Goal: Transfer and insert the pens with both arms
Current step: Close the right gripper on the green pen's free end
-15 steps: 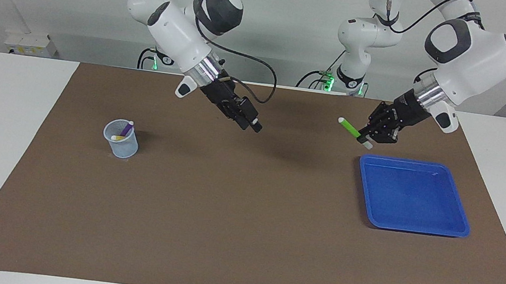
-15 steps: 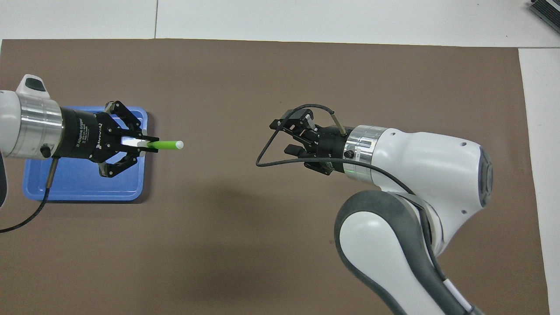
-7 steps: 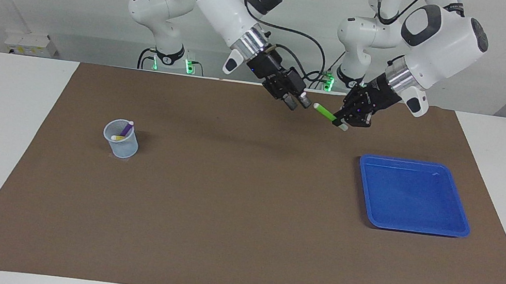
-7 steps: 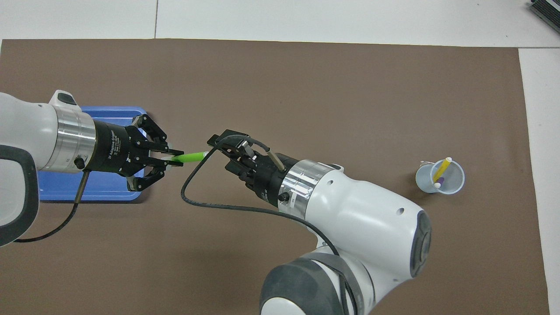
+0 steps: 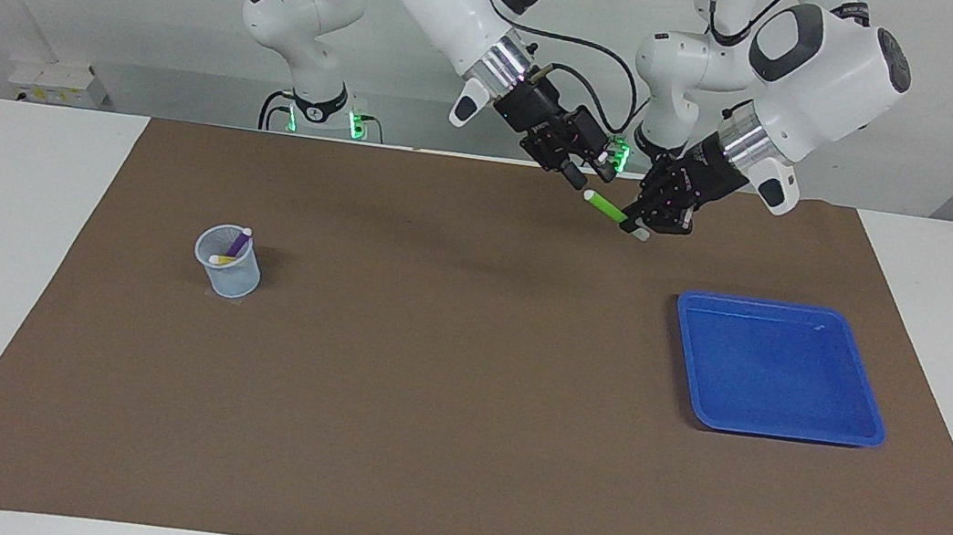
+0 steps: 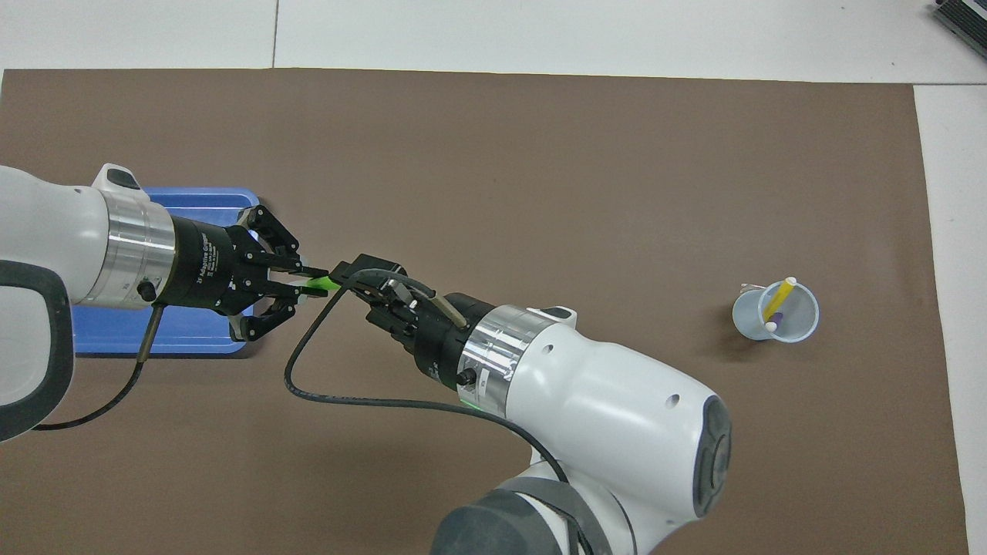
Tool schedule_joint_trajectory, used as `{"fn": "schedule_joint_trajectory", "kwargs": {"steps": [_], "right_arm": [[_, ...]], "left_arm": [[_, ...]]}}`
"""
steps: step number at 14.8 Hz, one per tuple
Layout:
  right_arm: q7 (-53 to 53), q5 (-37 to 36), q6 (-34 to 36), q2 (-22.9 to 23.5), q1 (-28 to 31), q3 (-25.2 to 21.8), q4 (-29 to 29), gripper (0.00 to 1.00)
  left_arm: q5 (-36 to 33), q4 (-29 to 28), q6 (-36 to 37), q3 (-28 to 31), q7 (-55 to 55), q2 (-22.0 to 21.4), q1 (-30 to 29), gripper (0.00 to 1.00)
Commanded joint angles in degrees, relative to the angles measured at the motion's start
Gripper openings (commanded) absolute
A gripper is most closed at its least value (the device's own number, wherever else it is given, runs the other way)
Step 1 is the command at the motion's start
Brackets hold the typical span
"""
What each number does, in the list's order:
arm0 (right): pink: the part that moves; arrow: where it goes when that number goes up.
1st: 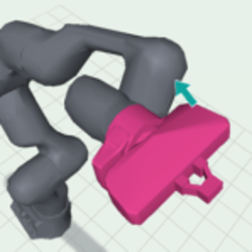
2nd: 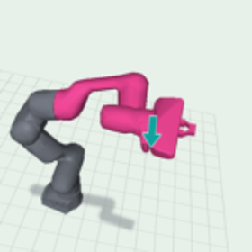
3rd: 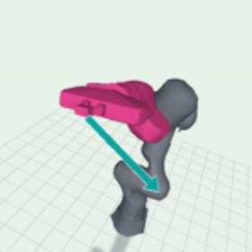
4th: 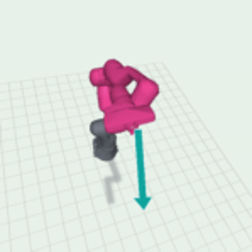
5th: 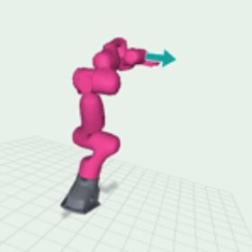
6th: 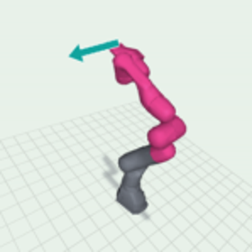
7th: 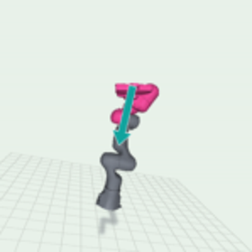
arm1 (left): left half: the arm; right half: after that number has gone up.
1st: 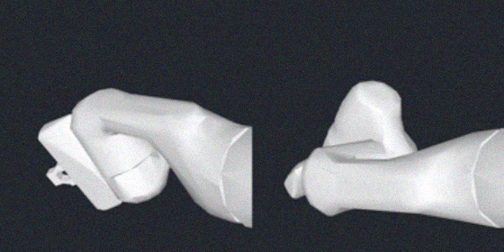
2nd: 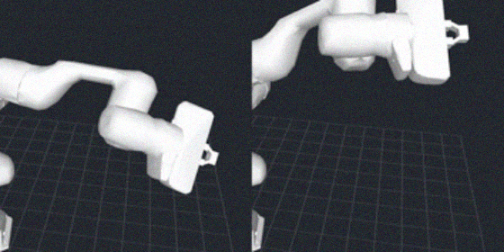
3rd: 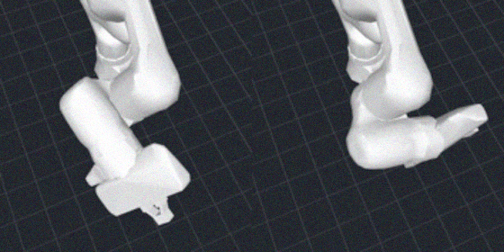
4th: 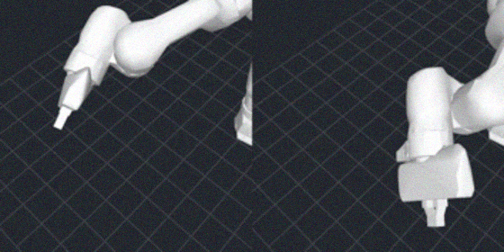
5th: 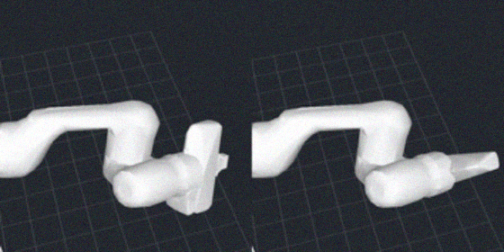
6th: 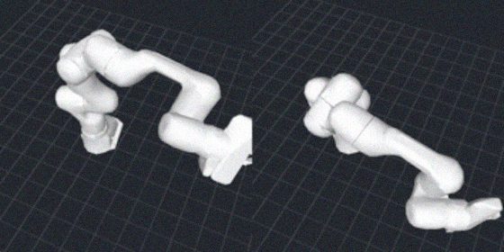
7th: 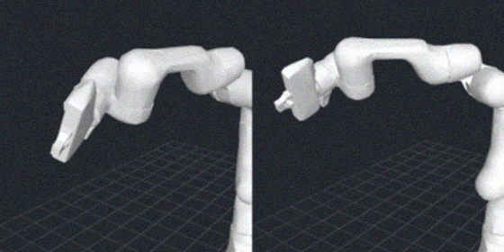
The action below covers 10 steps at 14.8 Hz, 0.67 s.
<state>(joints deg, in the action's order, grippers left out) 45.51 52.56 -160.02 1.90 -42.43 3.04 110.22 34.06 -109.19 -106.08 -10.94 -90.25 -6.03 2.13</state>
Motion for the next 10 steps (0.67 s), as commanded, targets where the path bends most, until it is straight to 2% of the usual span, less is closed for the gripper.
{"fn": "schedule_joint_trajectory", "kwargs": {"steps": [1,5,10], "right_arm": [[-1.8,0.9,-0.7,1.7,-0.1,-0.1,-1.5,0.66],[-3.5,0.4,-0.7,4.3,0.6,-0.1,-3.1,0.61],[-4.6,0.4,-0.7,4.3,0.6,-0.1,-3.2,0.53]], "left_arm": [[1.0,-1.7,0.3,0.8,-0.9,-2.1,0.9,0.00],[1.0,-1.6,0.3,0.8,-0.9,-2.1,0.9,0.00],[0.9,-1.6,0.3,0.8,-0.9,-2.1,0.8,0.00]]}}
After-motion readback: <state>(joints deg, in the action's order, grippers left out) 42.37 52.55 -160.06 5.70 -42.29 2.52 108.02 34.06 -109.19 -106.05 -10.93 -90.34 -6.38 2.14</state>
